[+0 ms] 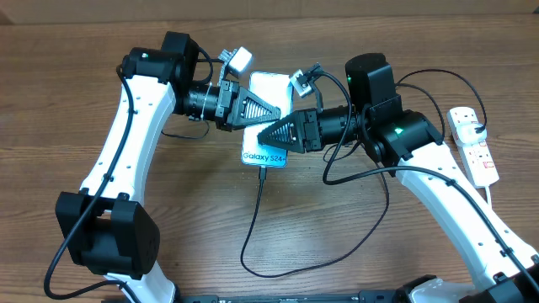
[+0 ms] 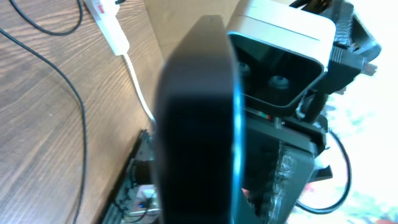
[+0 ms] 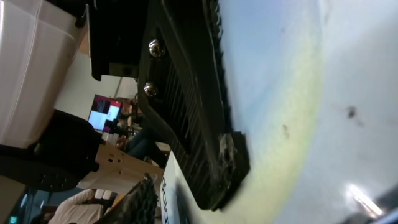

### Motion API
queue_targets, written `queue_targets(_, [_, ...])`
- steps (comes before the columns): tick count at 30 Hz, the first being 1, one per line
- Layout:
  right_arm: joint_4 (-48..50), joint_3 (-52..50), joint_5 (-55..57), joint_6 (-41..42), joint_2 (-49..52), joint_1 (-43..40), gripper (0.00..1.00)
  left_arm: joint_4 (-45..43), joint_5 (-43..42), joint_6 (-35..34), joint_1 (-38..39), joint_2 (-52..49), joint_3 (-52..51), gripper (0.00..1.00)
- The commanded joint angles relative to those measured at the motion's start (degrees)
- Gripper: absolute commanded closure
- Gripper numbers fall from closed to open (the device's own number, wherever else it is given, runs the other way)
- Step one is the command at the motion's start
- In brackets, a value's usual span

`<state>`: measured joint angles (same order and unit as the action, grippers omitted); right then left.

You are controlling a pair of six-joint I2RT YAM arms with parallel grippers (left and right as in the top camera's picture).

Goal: Plug charger to phone and switch on socket

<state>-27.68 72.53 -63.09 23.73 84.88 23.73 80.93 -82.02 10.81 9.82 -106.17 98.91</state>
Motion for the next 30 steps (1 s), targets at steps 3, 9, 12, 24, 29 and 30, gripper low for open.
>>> queue_targets(3, [0.0,0.3,-2.4,1.8,0.1,0.6,0.73,-1.8,-4.5,0.5,1.7,1.3,0.3,0.96])
queue_targets(9, [0.1,0.3,-2.4,1.8,0.1,0.6,0.82,-2.8,-4.4,0.5,1.8,1.3,0.3,0.96])
queue_targets(12, [0.0,0.3,-2.4,1.8,0.1,0.6,0.89,-3.5,-4.4,0.5,1.8,1.3,0.3,0.96])
queue_targets(24, [-0.1,0.3,-2.4,1.7,0.1,0.6,0.96,-3.7,3.4,-1.5,1.8,1.3,0.3,0.22])
queue_targets(29, [-1.7,0.3,1.1,1.7,0.1,0.6,0.96,-5.0,10.7,-5.4,1.6,1.3,0.3,0.16])
queue_targets(30, [-2.8,0.3,3.1,1.8,0.1,0.6,0.96,-5.4,12.5,-6.7,1.4,1.3,0.3,0.16])
